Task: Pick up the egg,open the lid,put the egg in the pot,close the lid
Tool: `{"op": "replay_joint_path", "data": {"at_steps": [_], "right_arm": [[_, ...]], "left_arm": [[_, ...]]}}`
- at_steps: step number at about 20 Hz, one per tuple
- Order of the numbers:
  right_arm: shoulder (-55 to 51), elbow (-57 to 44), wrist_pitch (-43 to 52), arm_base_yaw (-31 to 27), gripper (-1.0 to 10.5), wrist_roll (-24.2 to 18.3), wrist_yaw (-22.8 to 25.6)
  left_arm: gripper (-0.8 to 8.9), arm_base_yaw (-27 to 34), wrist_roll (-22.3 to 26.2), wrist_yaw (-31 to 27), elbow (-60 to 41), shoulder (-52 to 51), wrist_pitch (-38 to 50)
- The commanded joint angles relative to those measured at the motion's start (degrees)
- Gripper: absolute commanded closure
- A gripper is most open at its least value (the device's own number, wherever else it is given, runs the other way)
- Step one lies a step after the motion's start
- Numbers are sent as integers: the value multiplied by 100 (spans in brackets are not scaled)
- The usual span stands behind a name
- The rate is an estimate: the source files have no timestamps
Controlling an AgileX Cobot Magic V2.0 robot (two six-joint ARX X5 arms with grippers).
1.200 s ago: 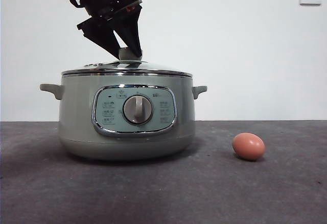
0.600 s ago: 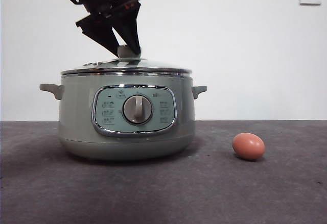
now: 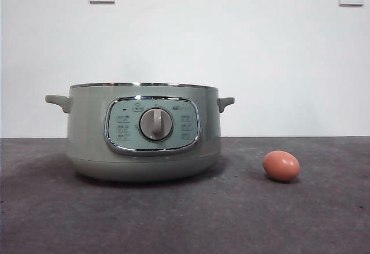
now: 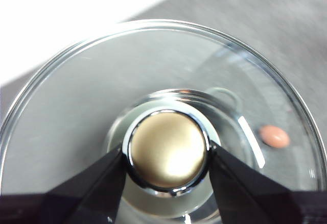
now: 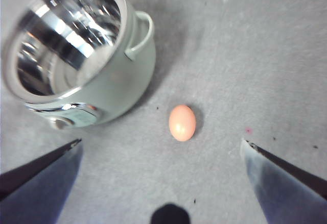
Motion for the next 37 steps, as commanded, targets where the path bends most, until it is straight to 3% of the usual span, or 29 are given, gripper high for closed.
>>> {"op": "replay_joint_path", "data": {"at_steps": [1, 9, 15, 22, 28, 32, 35, 37], "right_arm": [[490, 17, 221, 442, 322, 59, 306], [2531, 17, 1049, 1659, 322, -61, 1644], [3456, 17, 1436, 1764, 345, -90, 2061], [4022, 15, 1545, 1873, 359, -85, 2092], [4059, 15, 1545, 1987, 765, -28, 2083], [4059, 15, 1510, 1987, 795, 26, 2068], [4059, 15, 1523, 1987, 967, 52, 2059], [4057, 15, 1519, 1987, 961, 52, 2033]], "left_arm": [[822, 271, -20, 24, 81, -525, -35], [822, 859, -136, 17, 79, -1720, -1051], [822, 859, -275, 15, 79, -2363, -1460], [822, 857, -299, -20, 79, -2498, -1582], [822, 857, -297, -20, 79, -2439, -1582], [822, 857, -295, -20, 79, -2439, -1580], [822, 857, -295, -20, 79, -2441, -1580], [822, 857, -295, -20, 79, -2439, -1580]]}}
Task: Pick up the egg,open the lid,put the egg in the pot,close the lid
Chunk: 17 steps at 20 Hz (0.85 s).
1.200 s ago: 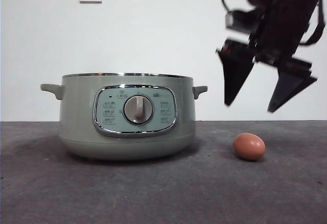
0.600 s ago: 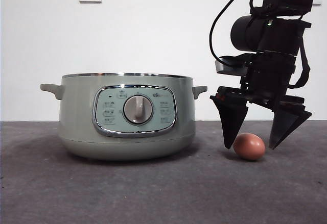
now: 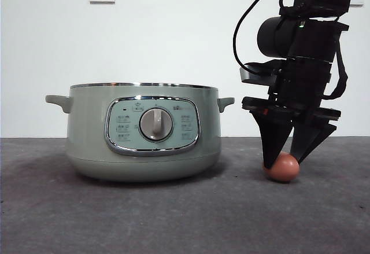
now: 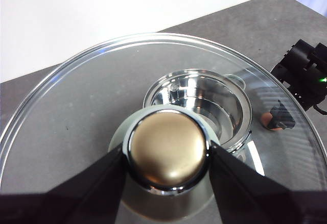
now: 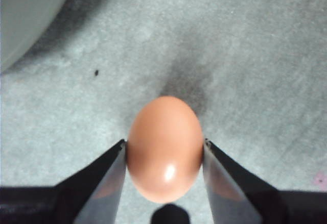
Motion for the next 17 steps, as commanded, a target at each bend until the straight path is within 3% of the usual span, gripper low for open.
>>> {"op": "replay_joint_path", "data": {"at_steps": [1, 6, 10, 17], "right_arm": [[37, 7, -13, 11, 961, 50, -66], [-822, 57, -164, 4, 961, 81, -37], [-1528, 721, -341, 48, 961, 81, -42], [-885, 2557, -378, 990, 961, 31, -42]], "left_arm": [[822, 15, -37, 28, 76, -66, 260], [822, 15, -37, 31, 76, -66, 260], [822, 15, -37, 31, 76, -66, 262], [822, 15, -37, 35, 76, -66, 260]]}}
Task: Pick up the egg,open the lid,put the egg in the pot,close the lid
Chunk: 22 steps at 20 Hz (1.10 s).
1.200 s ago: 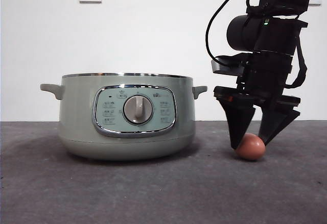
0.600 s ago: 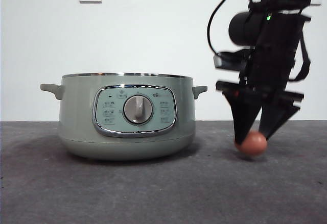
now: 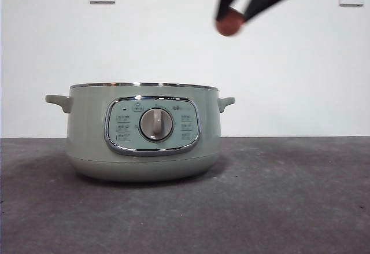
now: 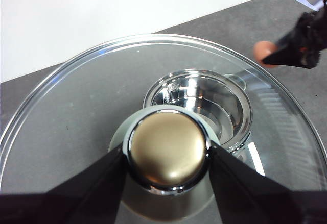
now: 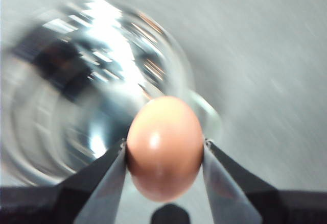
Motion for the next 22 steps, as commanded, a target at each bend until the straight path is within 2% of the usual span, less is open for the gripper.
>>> {"op": "replay_joint_path", "data": {"at_steps": [1, 9, 14, 22], "right_arm": [[522, 483, 39, 302, 961, -37, -13], [2542, 2096, -175, 909, 961, -162, -11], [3274, 2232, -212, 946, 961, -326, 59], [3770, 2232, -568, 946, 961, -597, 341]], "left_arm": [[822, 15, -39, 37, 76, -68, 260], [822, 15, -66, 39, 76, -68, 256], [822, 15, -63, 39, 76, -68, 256], [822, 15, -61, 55, 76, -68, 256]]}}
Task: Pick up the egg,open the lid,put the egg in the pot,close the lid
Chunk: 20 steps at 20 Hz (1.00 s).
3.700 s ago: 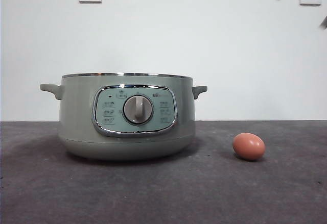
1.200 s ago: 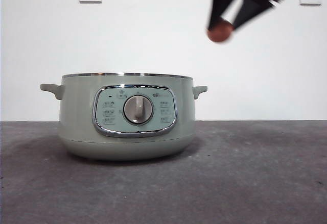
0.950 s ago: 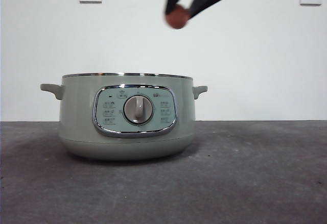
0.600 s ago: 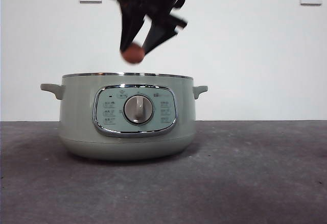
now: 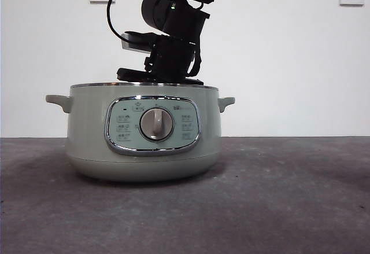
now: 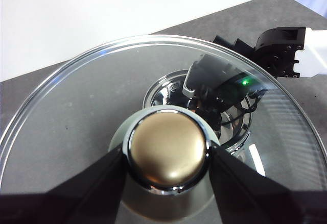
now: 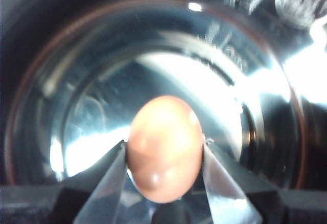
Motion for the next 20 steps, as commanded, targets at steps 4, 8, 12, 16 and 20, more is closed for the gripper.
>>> {"op": "replay_joint_path", "data": {"at_steps": [4, 8, 12, 16, 20], "right_arm": [[138, 15, -129, 11, 934, -87, 22], [125, 149, -168, 13, 530, -52, -72], [-87, 1292, -890, 11, 533, -46, -208], [-809, 2243, -1628, -83, 539, 4, -199], [-1799, 2256, -2260, -372, 541, 83, -203]], "left_arm": [[822, 15, -22, 52, 76, -66, 256], [822, 15, -22, 50, 76, -61, 256], [822, 11, -22, 52, 76, -13, 256], [822, -2, -22, 72, 76, 79, 260], [822, -221, -17, 74, 76, 348, 413]]}}
